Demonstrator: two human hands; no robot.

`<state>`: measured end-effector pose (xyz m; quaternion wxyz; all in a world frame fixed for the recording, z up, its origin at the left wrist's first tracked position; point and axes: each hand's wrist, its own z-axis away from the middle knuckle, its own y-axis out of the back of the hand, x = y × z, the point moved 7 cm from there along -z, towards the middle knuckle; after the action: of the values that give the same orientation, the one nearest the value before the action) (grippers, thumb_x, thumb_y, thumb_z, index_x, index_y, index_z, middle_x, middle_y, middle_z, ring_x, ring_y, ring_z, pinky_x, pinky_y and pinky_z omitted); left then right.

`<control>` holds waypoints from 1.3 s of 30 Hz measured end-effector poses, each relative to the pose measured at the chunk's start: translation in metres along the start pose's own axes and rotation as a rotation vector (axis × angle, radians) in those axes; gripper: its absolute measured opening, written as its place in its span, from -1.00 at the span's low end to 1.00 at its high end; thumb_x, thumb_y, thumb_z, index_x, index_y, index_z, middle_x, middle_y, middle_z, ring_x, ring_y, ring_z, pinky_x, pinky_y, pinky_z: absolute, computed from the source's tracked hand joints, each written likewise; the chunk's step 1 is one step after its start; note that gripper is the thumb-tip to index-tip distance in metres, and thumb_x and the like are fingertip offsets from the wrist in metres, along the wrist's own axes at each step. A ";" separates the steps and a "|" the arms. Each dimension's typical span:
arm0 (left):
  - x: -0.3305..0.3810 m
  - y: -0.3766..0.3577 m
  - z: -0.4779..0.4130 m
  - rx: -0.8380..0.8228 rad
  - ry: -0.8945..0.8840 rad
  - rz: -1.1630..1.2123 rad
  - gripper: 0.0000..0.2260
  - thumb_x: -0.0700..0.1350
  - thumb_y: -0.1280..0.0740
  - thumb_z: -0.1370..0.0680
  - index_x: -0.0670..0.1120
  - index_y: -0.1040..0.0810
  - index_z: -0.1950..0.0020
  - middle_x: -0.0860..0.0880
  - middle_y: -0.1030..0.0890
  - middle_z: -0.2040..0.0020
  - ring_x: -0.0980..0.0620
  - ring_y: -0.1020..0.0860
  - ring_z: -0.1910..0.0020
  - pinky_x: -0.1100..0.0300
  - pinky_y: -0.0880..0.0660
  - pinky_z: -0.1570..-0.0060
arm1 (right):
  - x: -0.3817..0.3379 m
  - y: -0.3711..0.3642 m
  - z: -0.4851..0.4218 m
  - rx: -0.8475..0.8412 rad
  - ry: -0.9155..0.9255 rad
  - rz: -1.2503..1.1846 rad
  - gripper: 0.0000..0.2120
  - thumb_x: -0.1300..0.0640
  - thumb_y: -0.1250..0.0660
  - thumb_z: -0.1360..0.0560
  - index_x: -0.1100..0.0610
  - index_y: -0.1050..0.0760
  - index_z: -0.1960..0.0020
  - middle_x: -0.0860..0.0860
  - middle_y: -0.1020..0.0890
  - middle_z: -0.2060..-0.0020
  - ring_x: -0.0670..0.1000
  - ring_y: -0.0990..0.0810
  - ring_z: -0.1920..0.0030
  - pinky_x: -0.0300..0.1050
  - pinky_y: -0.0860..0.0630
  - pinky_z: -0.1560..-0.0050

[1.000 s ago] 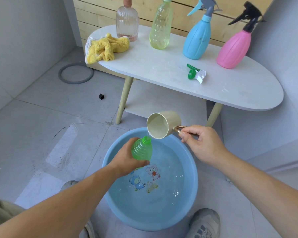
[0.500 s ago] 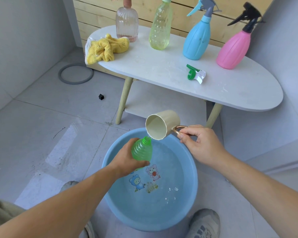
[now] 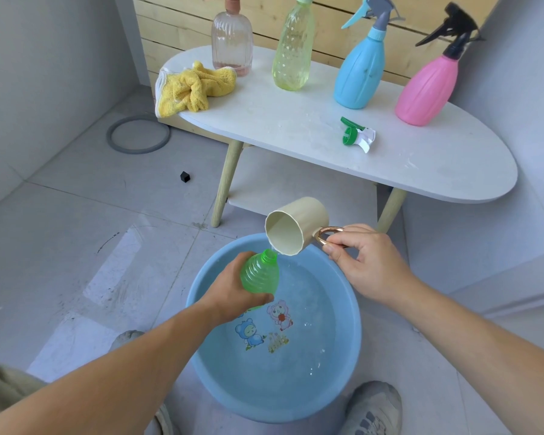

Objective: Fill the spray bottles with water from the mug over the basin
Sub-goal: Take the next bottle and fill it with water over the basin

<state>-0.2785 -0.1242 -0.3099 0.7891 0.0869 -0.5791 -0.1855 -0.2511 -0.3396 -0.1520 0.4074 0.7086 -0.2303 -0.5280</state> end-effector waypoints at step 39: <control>-0.009 -0.002 -0.006 0.009 0.008 -0.010 -0.23 -0.02 -0.67 -0.31 0.16 -0.36 -0.41 0.06 -0.52 -0.23 0.01 -0.52 -0.20 0.08 -0.55 -0.13 | -0.010 -0.002 -0.001 0.020 0.198 0.189 -0.77 0.03 -0.26 -0.54 0.11 -0.64 0.12 -0.06 -0.60 0.24 0.03 -0.44 -0.09 -0.35 -0.25 -0.13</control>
<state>-0.2758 -0.1230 -0.3209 0.7901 0.0940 -0.5762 -0.1868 -0.2535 -0.3307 -0.1484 0.4688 0.7365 -0.2601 -0.4124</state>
